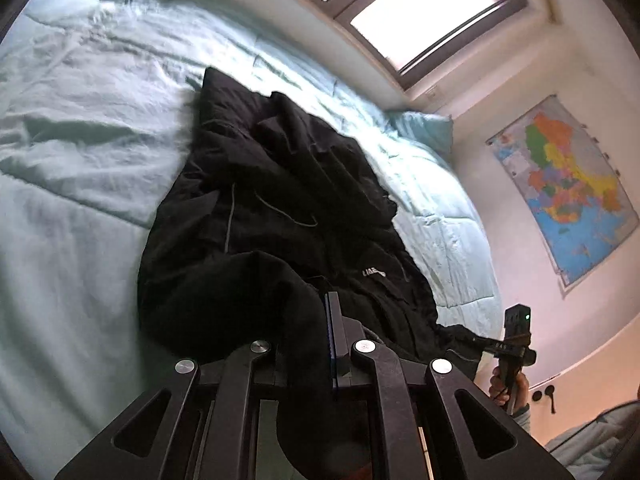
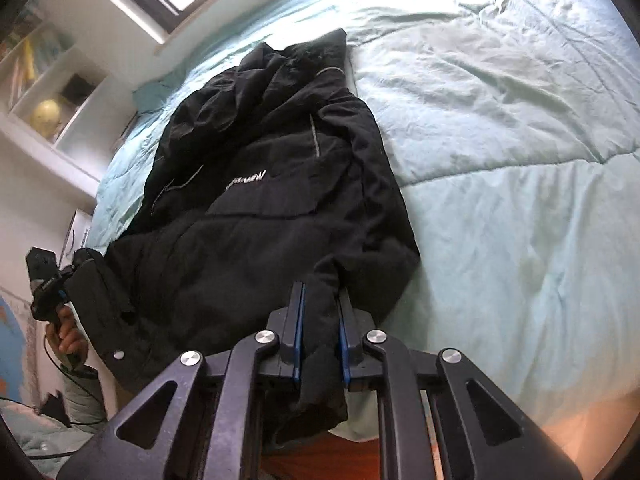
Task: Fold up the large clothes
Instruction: 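Grasp the jacket hem with both grippers and lift it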
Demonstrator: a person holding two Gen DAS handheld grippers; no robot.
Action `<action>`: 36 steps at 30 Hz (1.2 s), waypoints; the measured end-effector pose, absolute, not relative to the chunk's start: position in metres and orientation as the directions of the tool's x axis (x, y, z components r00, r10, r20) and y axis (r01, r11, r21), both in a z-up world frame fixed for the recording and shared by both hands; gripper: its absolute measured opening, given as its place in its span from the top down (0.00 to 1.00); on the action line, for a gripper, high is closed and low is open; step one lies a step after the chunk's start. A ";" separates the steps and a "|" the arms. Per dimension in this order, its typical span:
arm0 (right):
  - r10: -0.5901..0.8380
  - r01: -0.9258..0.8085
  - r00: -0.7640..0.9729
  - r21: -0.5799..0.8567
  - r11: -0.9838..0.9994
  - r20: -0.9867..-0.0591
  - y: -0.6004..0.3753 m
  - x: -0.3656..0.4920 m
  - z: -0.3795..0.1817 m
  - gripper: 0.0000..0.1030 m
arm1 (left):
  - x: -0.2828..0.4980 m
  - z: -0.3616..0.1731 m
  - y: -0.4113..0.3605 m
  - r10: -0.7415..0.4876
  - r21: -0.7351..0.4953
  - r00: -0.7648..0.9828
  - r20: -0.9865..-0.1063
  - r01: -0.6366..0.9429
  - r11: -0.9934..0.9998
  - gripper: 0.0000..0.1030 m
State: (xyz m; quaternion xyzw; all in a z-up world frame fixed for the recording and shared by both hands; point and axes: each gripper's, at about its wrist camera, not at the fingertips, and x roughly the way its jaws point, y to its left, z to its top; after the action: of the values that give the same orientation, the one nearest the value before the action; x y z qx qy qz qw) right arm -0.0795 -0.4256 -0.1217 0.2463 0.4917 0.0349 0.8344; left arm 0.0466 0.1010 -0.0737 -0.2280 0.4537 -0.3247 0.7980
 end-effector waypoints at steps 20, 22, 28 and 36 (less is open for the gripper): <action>0.283 0.324 0.506 0.484 0.813 -0.815 -0.472 0.075 0.052 0.84 | 0.193 0.075 0.097 -0.654 -0.682 0.422 -0.628 0.106 0.723 0.89; 0.273 0.321 0.526 0.485 0.814 -0.806 -0.478 0.108 0.067 0.84 | 0.215 0.081 0.096 -0.652 -0.687 0.435 -0.620 0.099 0.720 0.88; 0.281 0.353 0.555 0.528 0.772 -0.783 -0.498 0.191 0.067 0.84 | 0.294 0.063 0.093 -0.628 -0.688 0.436 -0.644 0.029 0.726 0.87; 0.279 0.444 0.439 0.476 0.759 -0.854 -0.516 0.303 -0.008 0.81 | 0.401 -0.047 0.072 -0.578 -0.644 0.338 -0.743 -0.123 0.755 0.86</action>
State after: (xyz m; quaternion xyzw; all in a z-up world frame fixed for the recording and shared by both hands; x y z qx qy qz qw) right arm 0.3026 -0.5163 -0.0081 0.3431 0.5272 -0.0531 0.7756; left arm 0.4007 0.0718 -0.0472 -0.3156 0.5553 -0.1508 0.7545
